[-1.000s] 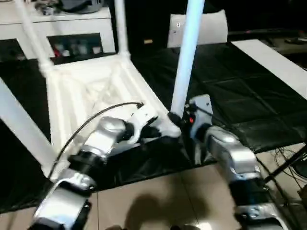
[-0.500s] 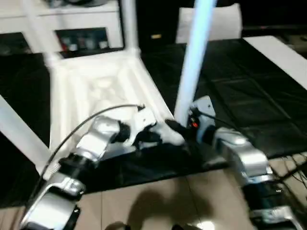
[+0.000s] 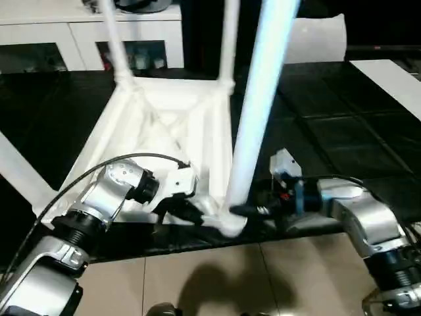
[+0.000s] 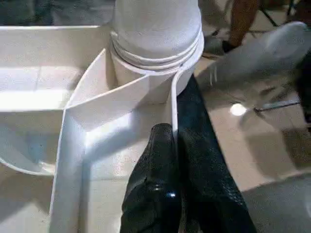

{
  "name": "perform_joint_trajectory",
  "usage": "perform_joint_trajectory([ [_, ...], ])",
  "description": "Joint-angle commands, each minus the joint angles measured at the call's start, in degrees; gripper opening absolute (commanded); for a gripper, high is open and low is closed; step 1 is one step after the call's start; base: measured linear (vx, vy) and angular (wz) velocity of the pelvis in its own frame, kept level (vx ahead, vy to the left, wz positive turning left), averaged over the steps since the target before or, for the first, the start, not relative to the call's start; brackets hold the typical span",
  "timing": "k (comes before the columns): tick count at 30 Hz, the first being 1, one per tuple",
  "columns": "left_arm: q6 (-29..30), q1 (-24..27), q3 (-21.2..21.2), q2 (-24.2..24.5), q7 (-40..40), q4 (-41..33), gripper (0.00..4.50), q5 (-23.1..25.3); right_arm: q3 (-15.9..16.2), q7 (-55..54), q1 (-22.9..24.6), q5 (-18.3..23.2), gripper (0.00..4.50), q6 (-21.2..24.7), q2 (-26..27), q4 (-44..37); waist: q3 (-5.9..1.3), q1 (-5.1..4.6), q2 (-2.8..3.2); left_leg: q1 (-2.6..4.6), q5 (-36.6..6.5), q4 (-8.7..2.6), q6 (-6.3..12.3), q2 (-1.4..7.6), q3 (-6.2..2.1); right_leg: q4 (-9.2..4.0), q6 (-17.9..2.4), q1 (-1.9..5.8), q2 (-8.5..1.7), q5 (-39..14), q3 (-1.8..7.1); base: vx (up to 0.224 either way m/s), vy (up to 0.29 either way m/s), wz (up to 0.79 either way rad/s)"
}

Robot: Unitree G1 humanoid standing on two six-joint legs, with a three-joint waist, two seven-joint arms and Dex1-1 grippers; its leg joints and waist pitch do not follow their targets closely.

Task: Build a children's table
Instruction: Rotate leg to tighten

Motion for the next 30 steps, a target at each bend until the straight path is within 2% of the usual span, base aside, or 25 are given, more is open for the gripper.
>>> perform_joint_trajectory([
  [1, -1.6, -1.2, -2.3, -0.2, -3.8, -1.1, 0.00, -0.3, 0.4, 1.4, 0.2, 0.8, 2.64, -0.2, -0.7, -1.4, -4.19, -0.15, -0.23, 0.95, -10.7, -4.03, 2.53, 4.27, -1.30, -3.82, -8.7, 2.95, -5.68, -17.8, 4.25, 0.000, 0.000, 0.00],
  [4, -2.1, -1.5, -2.3, -0.3, -4.9, -1.2, 0.00, -0.1, 0.7, 2.6, 0.0, 1.4, 2.29, -0.3, -0.4, -1.4, -4.23, -0.10, -0.17, 0.93, -10.5, -4.02, 2.49, 4.29, -1.30, -3.83, -8.7, 2.93, -5.70, -17.7, 4.26, 0.000, 0.000, 0.00],
  [9, -1.8, -1.6, -2.4, -0.6, -4.7, -1.2, 0.00, -0.2, 1.5, 3.1, 0.5, 2.1, 1.95, 0.3, 0.3, -2.0, -4.22, -0.03, -0.23, 0.88, -10.3, -4.01, 2.31, 4.20, -1.33, -3.92, -8.3, 2.97, -5.70, -18.5, 4.19, 0.000, 0.000, 0.00],
  [13, -1.6, -1.5, -2.3, -0.7, -4.3, -1.3, 0.00, -0.4, 2.0, 3.4, 1.2, 2.6, 1.91, 1.3, 0.5, -2.9, -4.23, 0.06, -0.25, 0.87, -10.2, -4.02, 2.42, 4.21, -1.31, -3.96, -8.0, 2.97, -5.67, -18.6, 4.19, 0.000, 0.000, 0.00],
  [15, -0.5, -1.3, -1.6, -1.2, -2.6, -1.2, 0.00, -0.4, 1.8, 2.9, 2.2, 3.3, 1.89, 2.1, 0.8, -3.9, -4.24, 0.17, -0.03, 0.93, -10.0, -4.04, 2.40, 4.29, -1.35, -3.90, -8.0, 2.91, -5.66, -18.2, 4.21, 0.000, 0.000, 0.00],
  [17, 1.8, -1.4, -0.5, -1.9, 0.0, -1.1, 0.00, -0.5, 0.8, 0.9, 3.0, 4.0, 1.88, 3.2, 1.5, -4.8, -4.22, 0.33, -0.24, 1.09, -10.3, -4.06, 2.24, 4.33, -1.28, -3.93, -8.1, 2.84, -5.69, -18.3, 4.26, 0.000, 0.000, 0.00],
  [19, 3.1, -1.3, 0.4, -2.4, 2.2, -1.1, 0.00, -0.6, 0.0, -1.0, 3.7, 4.3, 1.88, 3.9, 2.2, -5.7, -4.02, 0.40, -0.01, 1.19, -11.8, -4.13, 1.73, 4.24, -1.34, -4.36, -7.7, 2.76, -5.75, -20.8, 4.16, 0.000, 0.000, 0.00],
  [21, 7.8, -1.1, 2.7, -4.2, 7.5, -1.8, 0.00, -1.3, -2.0, -9.7, 4.4, 2.4, 1.88, 4.6, 5.6, -6.0, -3.48, 0.18, -0.14, 1.66, -15.1, -4.28, 0.47, 3.97, -1.46, -5.27, -6.0, 2.43, -5.87, -27.2, 3.89, 0.000, 0.000, 0.00],
  [22, 9.9, -1.1, 3.7, -5.1, 9.9, -2.0, 0.00, -1.4, -2.7, -13.8, 4.5, 1.4, 1.88, 5.2, 7.2, -5.8, -3.35, -0.16, -0.24, 1.64, -15.9, -4.37, -0.04, 3.84, -1.53, -5.51, -5.2, 2.55, -5.85, -29.4, 3.71, 0.000, 0.000, 0.00],
  [23, 11.2, -1.2, 4.5, -6.0, 12.1, -2.0, 0.00, -1.4, -3.3, -17.3, 4.3, 0.4, 1.88, 6.0, 8.7, -5.4, -3.28, -0.63, -0.27, 1.94, -17.8, -4.21, -0.74, 3.49, -1.77, -6.17, -3.6, 2.47, -5.88, -33.5, 3.17, 0.000, 0.000, 0.00],
  [24, 11.3, -1.2, 4.5, -6.1, 12.2, -2.0, 0.00, -1.4, -3.3, -17.5, 4.3, 0.4, 1.88, 6.1, 8.8, -5.4, -3.22, -1.20, -0.27, 1.91, -18.6, -4.12, -0.99, 3.28, -1.99, -6.60, -2.1, 2.57, -5.87, -35.6, 2.78, 0.000, 0.000, 0.00],
  [25, 12.5, -1.2, 5.2, -6.8, 14.1, -2.2, 0.00, -1.4, -3.9, -20.6, 4.2, -0.3, 1.88, 7.0, 10.2, -5.2, -3.18, -1.52, -0.07, 1.83, -18.9, -4.21, -1.11, 3.32, -2.06, -6.77, -1.6, 2.63, -5.81, -35.9, 2.72, 0.000, 0.000, 0.00],
  [26, 13.6, -1.2, 5.7, -7.6, 16.2, -2.3, 0.00, -1.0, -4.6, -23.7, 4.0, -0.8, 1.88, 7.8, 11.9, -5.0, -3.20, -2.38, -0.19, 1.53, -19.8, -4.34, -1.20, 3.36, -2.30, -6.89, -0.9, 2.83, -5.67, -35.7, 2.46, 0.000, 0.000, 0.00],
  [27, 16.0, -1.4, 6.7, -9.6, 20.7, -2.3, 0.00, -0.5, -6.1, -30.8, 3.2, -2.1, 1.87, 9.3, 15.8, -4.0, -3.25, -2.73, -0.12, 1.34, -20.2, -4.41, -1.40, 3.42, -2.49, -6.71, -0.9, 2.92, -5.68, -35.2, 2.34, 0.000, 0.000, 0.00],
  [28, 16.0, -1.4, 6.7, -9.6, 20.7, -2.3, 0.00, -0.5, -6.1, -30.8, 3.2, -2.1, 1.87, 9.3, 15.8, -4.0, -3.34, -3.69, -0.12, 1.28, -21.3, -4.44, -1.71, 3.41, -2.69, -6.73, -1.1, 2.82, -5.68, -34.5, 2.16, 0.000, 0.000, 0.00],
  [29, 19.0, -2.2, 8.2, -12.3, 26.3, -2.0, 0.00, 0.0, -6.9, -37.8, 1.9, -4.0, 1.87, 10.2, 19.6, -2.4, -3.41, -4.66, -0.08, 1.28, -21.5, -4.26, -1.73, 3.33, -2.65, -6.71, -1.5, 2.82, -5.70, -33.6, 2.15, 0.000, 0.000, 0.00],
  [30, 20.3, -2.5, 8.9, -13.6, 28.8, -1.9, 0.00, 0.1, -7.5, -41.2, 1.2, -4.9, 1.87, 10.7, 21.3, -1.5, -3.43, -5.41, -0.13, 0.98, -21.3, -4.06, -1.22, 3.09, -2.70, -6.87, -1.6, 2.99, -5.82, -33.6, 1.89, 0.000, 0.000, 0.00],
])
